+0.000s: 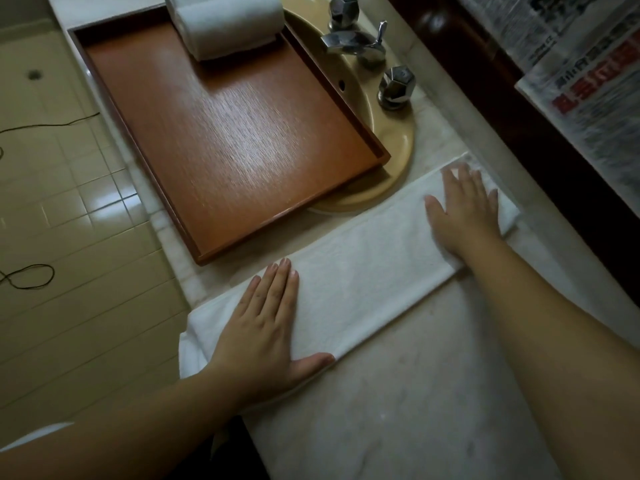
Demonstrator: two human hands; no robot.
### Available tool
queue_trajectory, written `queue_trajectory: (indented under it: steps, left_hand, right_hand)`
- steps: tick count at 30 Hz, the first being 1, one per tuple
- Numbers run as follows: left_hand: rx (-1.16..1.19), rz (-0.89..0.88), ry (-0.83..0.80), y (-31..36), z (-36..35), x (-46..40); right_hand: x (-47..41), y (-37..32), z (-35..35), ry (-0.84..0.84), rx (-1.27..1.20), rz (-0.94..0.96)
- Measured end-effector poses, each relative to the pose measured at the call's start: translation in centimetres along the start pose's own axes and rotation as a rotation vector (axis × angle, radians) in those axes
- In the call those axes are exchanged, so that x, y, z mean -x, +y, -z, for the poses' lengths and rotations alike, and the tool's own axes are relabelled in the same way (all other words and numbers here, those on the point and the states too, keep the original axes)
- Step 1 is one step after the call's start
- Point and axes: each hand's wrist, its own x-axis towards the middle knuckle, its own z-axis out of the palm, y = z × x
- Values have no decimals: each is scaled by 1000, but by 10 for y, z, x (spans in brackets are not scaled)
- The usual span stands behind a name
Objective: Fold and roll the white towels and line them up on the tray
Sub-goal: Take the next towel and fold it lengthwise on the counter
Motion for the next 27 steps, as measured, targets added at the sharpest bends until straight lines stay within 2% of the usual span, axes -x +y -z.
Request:
queue_trajectory:
  steps: [6, 14, 17, 22, 24, 27]
  left_hand:
    - [-9, 0, -6, 0, 0, 1]
    - [25, -2, -5, 2, 2, 1]
    - [33, 4, 10, 2, 3, 1]
    - [44, 12, -2, 1, 4, 2]
    - [31, 11, -17, 1, 3, 2]
    - [24, 11, -34, 1, 4, 2]
  right_hand:
    - [-7, -9, 0, -83, -11, -86]
    - [4, 56, 0, -48, -64, -51]
    - [1, 54, 2, -30, -130, -67]
    - [42, -25, 8, 190, -239, -136]
    - [82, -74, -1, 158, -256, -183]
    - [129, -131, -32, -8, -197, -223]
